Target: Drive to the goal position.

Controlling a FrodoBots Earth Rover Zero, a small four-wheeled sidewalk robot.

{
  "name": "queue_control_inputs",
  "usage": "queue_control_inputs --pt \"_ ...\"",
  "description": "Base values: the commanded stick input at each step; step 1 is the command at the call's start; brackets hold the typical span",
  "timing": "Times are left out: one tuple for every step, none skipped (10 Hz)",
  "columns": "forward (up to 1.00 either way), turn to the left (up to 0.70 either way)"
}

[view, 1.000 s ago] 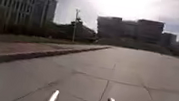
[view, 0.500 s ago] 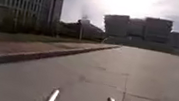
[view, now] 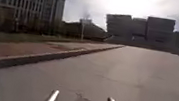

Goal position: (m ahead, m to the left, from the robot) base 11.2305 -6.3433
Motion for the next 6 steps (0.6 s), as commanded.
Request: queue_control_inputs --pt "1.0 -0.27" --pt "1.0 -0.27" --pt "1.0 -0.27" --pt "1.0 -0.27" --pt "1.0 -0.27" --pt "1.0 -0.27"
